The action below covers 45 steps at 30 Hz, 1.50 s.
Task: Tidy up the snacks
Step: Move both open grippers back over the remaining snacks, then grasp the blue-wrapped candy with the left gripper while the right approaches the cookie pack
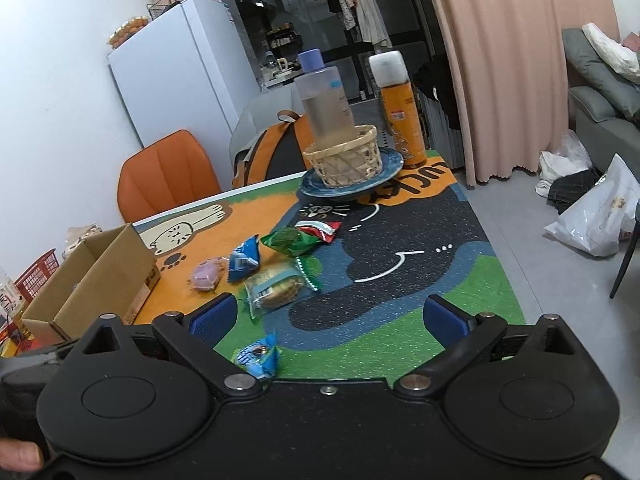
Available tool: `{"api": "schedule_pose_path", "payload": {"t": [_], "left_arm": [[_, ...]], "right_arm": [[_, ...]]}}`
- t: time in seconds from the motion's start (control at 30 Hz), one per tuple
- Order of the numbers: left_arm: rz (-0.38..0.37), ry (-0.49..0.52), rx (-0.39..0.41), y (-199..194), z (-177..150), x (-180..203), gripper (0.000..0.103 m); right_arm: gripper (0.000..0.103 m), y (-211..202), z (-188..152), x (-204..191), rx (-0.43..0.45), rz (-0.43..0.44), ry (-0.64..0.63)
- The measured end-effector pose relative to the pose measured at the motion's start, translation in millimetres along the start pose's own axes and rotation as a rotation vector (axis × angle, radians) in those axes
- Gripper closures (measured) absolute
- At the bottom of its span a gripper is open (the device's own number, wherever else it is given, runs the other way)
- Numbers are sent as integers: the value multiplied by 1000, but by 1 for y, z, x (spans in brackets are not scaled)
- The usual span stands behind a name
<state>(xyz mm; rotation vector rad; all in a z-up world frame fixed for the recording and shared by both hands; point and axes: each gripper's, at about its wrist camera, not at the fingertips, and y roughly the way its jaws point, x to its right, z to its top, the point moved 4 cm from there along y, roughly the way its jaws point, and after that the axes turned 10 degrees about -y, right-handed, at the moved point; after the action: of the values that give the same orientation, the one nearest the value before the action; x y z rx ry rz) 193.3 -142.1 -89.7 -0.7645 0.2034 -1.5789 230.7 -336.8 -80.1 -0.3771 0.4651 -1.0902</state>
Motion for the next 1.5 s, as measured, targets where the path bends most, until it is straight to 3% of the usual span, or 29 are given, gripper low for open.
{"api": "schedule_pose_path", "payload": {"t": [0.27, 0.4, 0.5, 0.63, 0.8, 1.13, 1.5], "left_arm": [[-8, 12, -32, 23, -12, 9, 12], [-5, 16, -52, 36, -17, 10, 18], [-5, 12, -62, 43, -19, 10, 26], [-6, -13, -73, 49, -21, 4, 46], [-32, -49, -40, 44, -17, -8, 65], [-11, -88, -8, 34, -5, -32, 75], [66, -122, 33, 26, 12, -64, 77]], "right_arm": [[2, 5, -6, 6, -16, 6, 5], [9, 11, -11, 3, -32, 22, -7], [13, 16, -13, 2, -39, 32, -10], [15, 20, -14, -3, -42, 57, -22], [15, 31, -16, -10, -56, 73, -33], [15, 53, -13, -29, -77, 97, -58], [14, 82, 1, -45, -86, 92, -110]]}}
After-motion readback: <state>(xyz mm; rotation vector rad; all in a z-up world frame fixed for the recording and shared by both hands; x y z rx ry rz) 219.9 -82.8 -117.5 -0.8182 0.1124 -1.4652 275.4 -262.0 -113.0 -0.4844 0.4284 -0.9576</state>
